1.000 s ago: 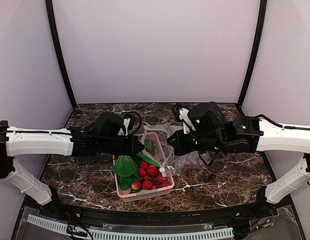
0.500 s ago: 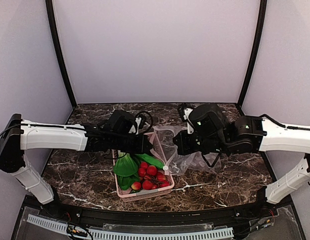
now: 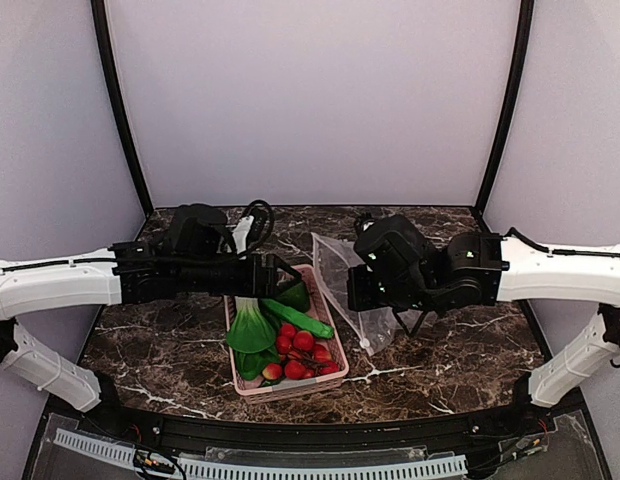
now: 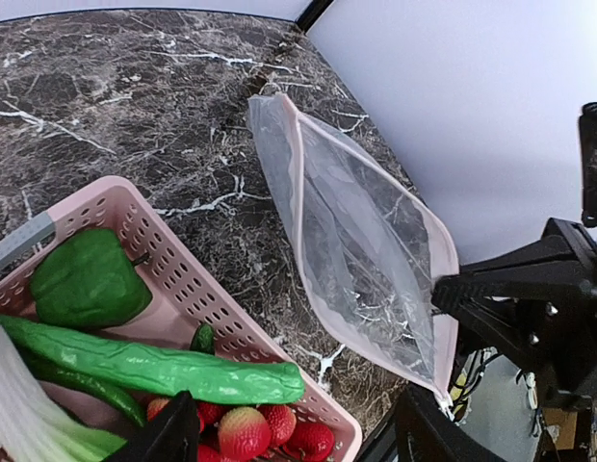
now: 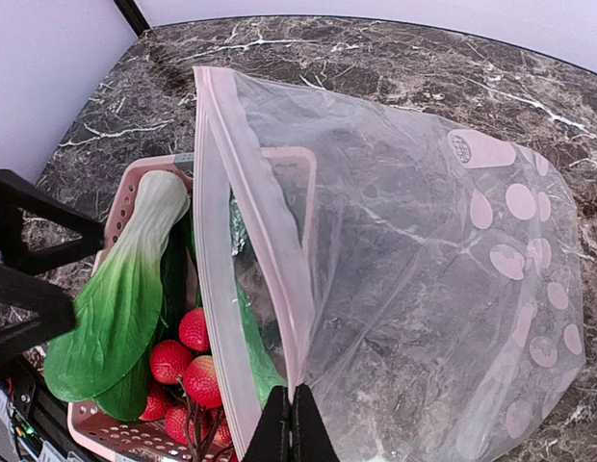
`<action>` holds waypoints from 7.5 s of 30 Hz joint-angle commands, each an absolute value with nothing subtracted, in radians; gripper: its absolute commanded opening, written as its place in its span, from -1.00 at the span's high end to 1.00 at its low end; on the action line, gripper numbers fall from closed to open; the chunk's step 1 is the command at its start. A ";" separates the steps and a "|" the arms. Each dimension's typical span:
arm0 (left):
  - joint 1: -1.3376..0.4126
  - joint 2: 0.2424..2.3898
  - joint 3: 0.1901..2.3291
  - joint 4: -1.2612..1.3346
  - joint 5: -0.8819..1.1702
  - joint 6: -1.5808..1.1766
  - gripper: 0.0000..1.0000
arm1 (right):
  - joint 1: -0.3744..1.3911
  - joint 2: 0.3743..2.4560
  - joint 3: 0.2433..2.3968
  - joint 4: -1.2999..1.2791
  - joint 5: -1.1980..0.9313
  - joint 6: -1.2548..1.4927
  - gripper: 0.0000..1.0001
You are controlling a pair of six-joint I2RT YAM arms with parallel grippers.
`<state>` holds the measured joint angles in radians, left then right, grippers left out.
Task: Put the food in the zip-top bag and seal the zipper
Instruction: Pass from the left arm to the right, then pick up the fake vegetable from the bin, then place the fake vegetable in the zipper food storage bag.
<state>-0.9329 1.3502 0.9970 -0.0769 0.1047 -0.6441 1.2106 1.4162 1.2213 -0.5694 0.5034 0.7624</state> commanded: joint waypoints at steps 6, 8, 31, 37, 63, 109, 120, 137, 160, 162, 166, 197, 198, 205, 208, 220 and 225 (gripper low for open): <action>-0.934 1.179 0.800 -0.344 -0.075 -0.771 -0.48 | 1.219 1.439 1.262 -0.573 0.540 0.753 1.00; -0.931 1.179 0.772 -0.346 -0.083 -0.789 -0.48 | 1.219 1.439 1.262 -0.573 0.537 0.751 1.00; -0.926 1.438 0.849 -0.417 -0.143 -0.744 -0.56 | 1.218 1.449 1.253 -0.524 0.503 0.738 1.00; -0.926 1.512 0.890 -0.451 -0.164 -0.734 -0.51 | 1.218 1.441 1.246 -0.509 0.500 0.733 1.00; -0.935 1.520 0.953 -0.517 -0.231 -0.743 0.79 | 1.219 1.407 1.213 -0.487 0.505 0.719 1.00; -0.989 1.114 1.027 -0.220 0.509 -0.553 0.99 | 1.160 1.448 1.212 -0.380 0.385 0.595 1.00; -0.989 1.170 0.963 -0.258 0.423 -0.586 0.99 | 1.159 1.433 1.205 -0.356 0.365 0.586 1.00; -0.984 1.193 0.900 -0.252 0.435 -0.633 0.99 | 1.160 1.388 1.129 -0.198 0.167 0.389 1.00; -0.885 1.305 0.971 -0.216 0.452 -0.636 0.84 | 1.186 1.473 1.121 -0.207 -0.161 0.286 1.00; -0.883 1.312 0.967 -0.218 0.427 -0.639 0.74 | 1.185 1.479 1.123 -0.207 -0.132 0.313 1.00; -0.883 1.312 0.966 -0.236 0.408 -0.637 0.31 | 1.180 1.493 1.127 -0.220 -0.069 0.383 1.00; -0.907 1.025 0.610 -0.203 0.411 -0.815 -0.98 | 1.144 1.545 1.174 -0.225 -0.013 0.471 1.00; -0.910 1.032 0.609 -0.185 0.412 -0.816 -0.97 | 1.144 1.545 1.175 -0.224 -0.014 0.471 1.00; -0.926 1.080 0.597 -0.146 0.418 -0.824 -0.79 | 1.144 1.545 1.177 -0.224 -0.012 0.478 1.00; -0.929 1.097 0.592 -0.142 0.412 -0.828 -0.56 | 1.144 1.542 1.178 -0.223 -0.013 0.477 1.00; -0.936 1.099 0.593 -0.013 0.416 -0.871 0.95 | 1.143 1.537 1.171 -0.211 -0.026 0.489 1.00; -0.937 1.090 0.605 0.078 0.395 -0.883 0.99 | 1.142 1.529 1.162 -0.199 -0.042 0.492 1.00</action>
<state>-0.9344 1.1088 0.6048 -0.0280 0.4084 -0.8711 1.1500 1.5379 1.1500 -0.2382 -0.0265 0.4808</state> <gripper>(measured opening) 0.049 0.006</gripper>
